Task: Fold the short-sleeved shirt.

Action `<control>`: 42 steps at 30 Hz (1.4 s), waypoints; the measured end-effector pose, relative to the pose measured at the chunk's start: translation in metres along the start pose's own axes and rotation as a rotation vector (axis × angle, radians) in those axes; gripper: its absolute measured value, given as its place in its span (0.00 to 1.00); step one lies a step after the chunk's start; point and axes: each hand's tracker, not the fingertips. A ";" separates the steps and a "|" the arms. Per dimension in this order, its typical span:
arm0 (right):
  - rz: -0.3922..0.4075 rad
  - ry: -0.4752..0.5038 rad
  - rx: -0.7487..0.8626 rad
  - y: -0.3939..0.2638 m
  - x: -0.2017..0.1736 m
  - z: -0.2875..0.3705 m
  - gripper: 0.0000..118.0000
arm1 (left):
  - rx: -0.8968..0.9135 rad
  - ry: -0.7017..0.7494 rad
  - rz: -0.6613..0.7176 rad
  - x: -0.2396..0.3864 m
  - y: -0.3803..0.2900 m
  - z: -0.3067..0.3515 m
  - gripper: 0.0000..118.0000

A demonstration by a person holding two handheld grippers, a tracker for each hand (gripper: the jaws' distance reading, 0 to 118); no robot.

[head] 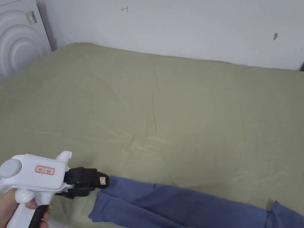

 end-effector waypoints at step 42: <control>-0.050 -0.007 0.080 -0.008 -0.008 0.049 0.00 | 0.148 0.151 -0.004 0.082 -0.027 0.037 0.07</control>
